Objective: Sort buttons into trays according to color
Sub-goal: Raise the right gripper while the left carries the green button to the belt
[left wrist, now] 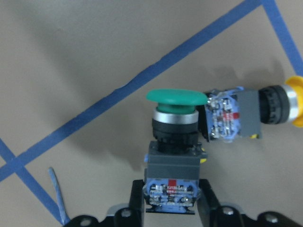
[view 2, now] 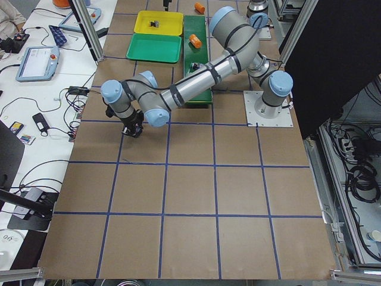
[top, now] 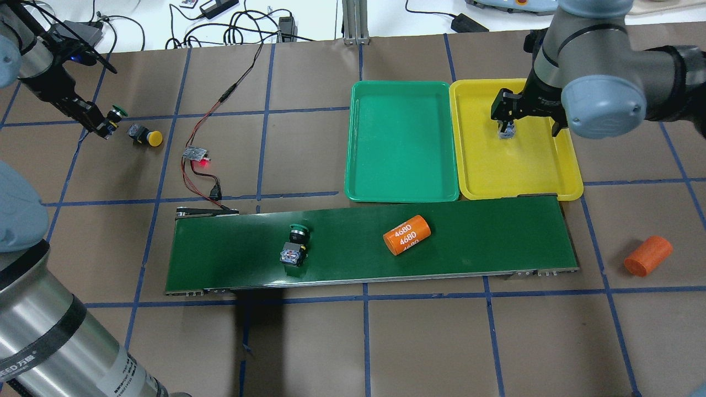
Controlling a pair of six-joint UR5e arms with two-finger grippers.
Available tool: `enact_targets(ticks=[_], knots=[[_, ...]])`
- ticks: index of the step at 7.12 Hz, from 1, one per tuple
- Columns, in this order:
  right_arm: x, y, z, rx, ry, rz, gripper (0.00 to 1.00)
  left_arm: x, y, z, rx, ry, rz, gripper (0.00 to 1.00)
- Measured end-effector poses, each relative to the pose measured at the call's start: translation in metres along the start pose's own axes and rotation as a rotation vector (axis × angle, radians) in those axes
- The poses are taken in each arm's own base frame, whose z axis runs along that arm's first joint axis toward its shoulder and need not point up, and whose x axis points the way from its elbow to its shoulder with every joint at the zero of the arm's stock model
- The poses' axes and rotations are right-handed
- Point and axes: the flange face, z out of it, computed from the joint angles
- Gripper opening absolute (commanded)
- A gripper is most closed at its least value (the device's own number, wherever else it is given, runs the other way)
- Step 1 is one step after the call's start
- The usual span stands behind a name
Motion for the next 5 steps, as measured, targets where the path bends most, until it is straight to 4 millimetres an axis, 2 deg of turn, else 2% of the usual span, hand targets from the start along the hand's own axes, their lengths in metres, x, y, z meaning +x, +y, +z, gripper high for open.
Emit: enact_targets(ticks=[1, 2, 3, 5], knots=[[0.005, 0.039, -0.043, -0.023, -0.014, 0.000, 1.00, 0.046, 0.004, -0.020, -0.027, 0.017, -0.076, 0.00], [0.009, 0.070, -0.075, -0.033, -0.022, 0.000, 1.00, 0.093, 0.013, -0.030, -0.049, 0.025, -0.137, 0.00], [0.012, 0.092, -0.090, -0.058, -0.024, -0.001, 1.00, 0.140, 0.031, -0.031, -0.071, 0.038, -0.164, 0.00], [0.012, 0.109, -0.088, -0.106, -0.033, -0.004, 1.00, 0.224, 0.074, -0.012, -0.106, 0.066, -0.212, 0.00]])
